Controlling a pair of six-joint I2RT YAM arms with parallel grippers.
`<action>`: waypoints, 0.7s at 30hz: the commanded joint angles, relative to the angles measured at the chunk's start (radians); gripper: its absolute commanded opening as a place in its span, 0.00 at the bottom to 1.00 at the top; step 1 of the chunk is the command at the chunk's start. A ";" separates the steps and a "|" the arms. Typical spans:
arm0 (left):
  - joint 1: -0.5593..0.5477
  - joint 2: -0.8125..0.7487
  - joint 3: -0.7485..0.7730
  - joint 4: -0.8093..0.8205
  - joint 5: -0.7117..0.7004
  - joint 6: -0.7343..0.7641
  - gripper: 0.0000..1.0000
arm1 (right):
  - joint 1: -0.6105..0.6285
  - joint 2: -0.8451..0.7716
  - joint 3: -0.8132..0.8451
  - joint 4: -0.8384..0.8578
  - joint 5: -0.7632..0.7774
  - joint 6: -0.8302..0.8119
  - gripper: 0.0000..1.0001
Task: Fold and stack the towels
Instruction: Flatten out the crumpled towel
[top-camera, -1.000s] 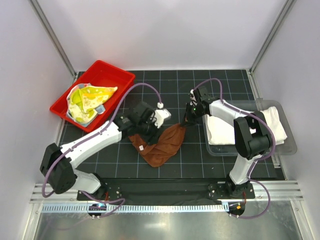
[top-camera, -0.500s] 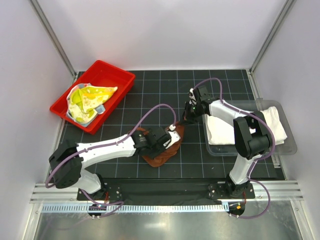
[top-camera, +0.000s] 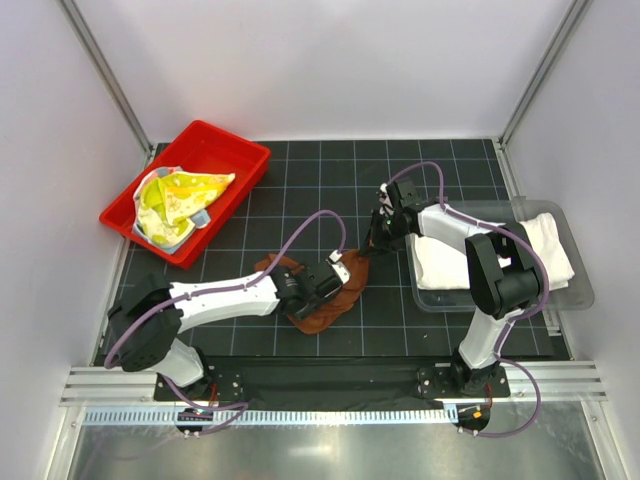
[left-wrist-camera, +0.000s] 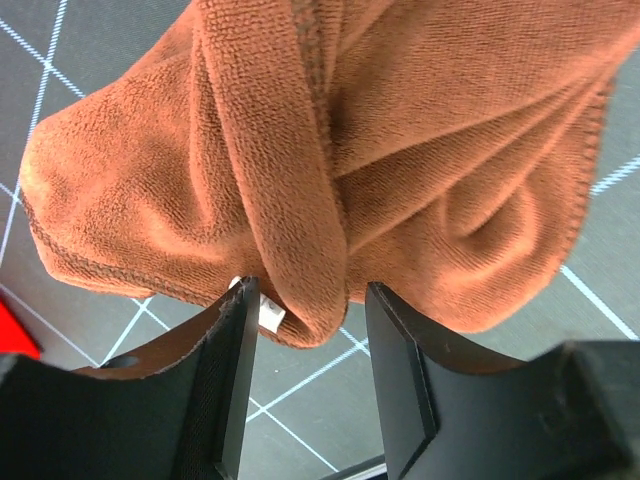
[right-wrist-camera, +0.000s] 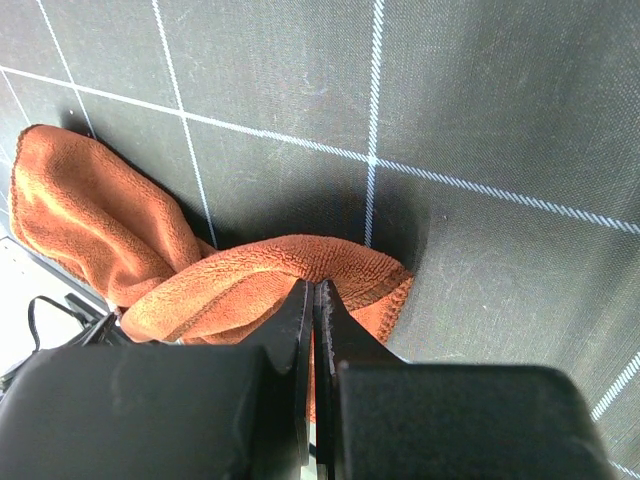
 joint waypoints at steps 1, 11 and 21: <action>-0.004 0.024 0.002 0.034 -0.055 -0.015 0.50 | -0.003 -0.042 -0.003 0.039 -0.013 0.011 0.01; -0.006 -0.007 0.005 0.040 -0.041 -0.012 0.20 | -0.003 -0.055 -0.003 0.023 -0.004 0.001 0.01; -0.001 -0.053 0.150 -0.093 -0.110 -0.015 0.00 | -0.001 -0.229 0.097 -0.162 0.140 -0.094 0.01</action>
